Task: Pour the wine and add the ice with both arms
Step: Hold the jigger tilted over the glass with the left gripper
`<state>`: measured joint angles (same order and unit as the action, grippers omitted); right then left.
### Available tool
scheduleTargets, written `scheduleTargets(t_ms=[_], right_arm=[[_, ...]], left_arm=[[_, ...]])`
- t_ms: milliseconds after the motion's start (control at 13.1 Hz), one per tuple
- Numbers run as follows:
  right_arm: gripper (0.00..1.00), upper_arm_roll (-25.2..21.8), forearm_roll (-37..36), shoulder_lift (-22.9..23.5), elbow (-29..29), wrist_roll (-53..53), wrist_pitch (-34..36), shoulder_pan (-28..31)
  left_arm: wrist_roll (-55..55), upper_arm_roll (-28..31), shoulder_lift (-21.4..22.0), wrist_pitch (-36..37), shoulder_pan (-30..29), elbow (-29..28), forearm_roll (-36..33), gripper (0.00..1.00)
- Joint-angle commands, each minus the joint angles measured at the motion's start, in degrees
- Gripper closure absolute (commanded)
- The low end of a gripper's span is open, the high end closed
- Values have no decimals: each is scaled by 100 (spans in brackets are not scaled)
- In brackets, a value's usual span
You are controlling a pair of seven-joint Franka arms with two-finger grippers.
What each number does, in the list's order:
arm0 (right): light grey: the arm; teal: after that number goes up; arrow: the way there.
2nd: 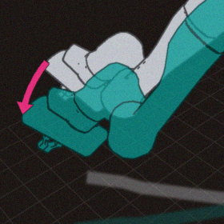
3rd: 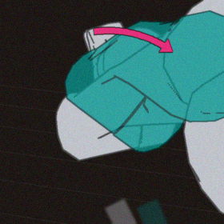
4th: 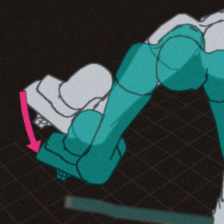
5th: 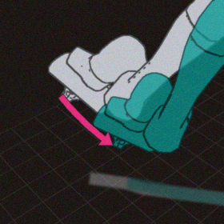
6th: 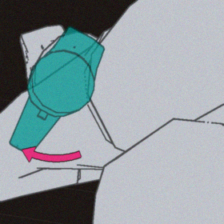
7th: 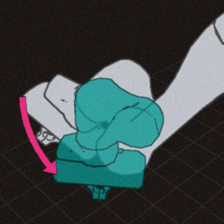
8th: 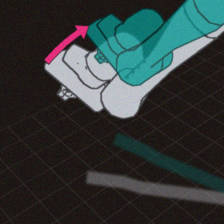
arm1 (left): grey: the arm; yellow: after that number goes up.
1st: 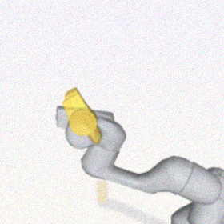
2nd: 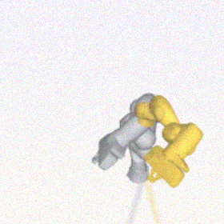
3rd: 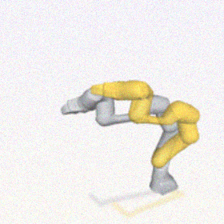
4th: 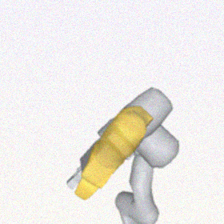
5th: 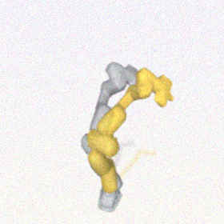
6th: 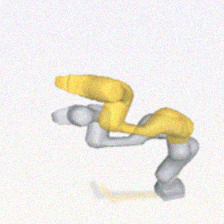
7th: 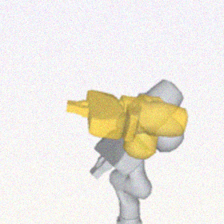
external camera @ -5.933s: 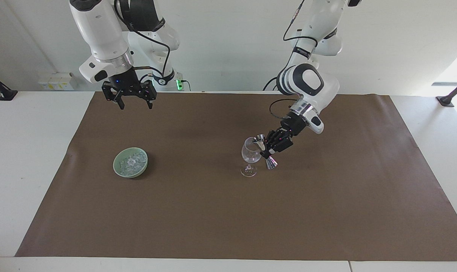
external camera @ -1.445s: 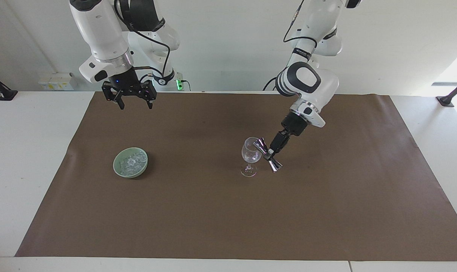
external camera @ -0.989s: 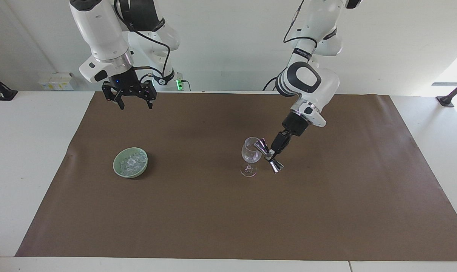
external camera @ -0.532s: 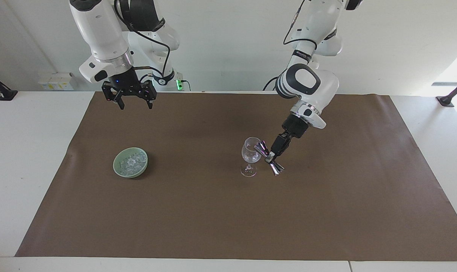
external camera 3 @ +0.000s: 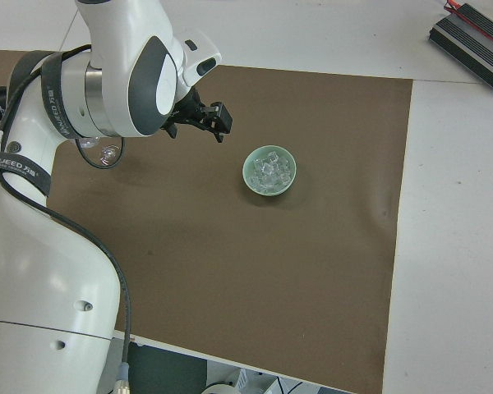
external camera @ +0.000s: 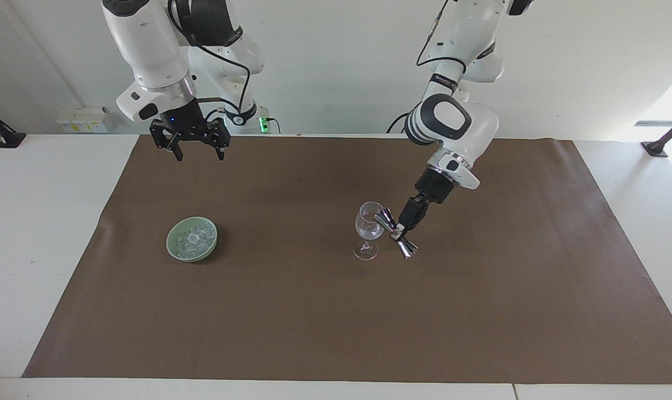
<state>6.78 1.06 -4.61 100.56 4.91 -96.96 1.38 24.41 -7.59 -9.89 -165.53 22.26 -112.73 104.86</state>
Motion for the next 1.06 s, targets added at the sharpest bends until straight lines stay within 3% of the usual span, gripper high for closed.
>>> scheduleTargets(t_ms=[0,761,989], right_arm=[[0,34,52,-120,121,-139,11,73],[0,8,52,-120,121,-130,19,109],[0,17,52,-120,121,-122,11,100]], left_arm=[[28,56,-66,-155,112,129,-62,100],[-155,38,4,-181,191,94,8,100],[-891,38,66,-138,165,32,8,100]])
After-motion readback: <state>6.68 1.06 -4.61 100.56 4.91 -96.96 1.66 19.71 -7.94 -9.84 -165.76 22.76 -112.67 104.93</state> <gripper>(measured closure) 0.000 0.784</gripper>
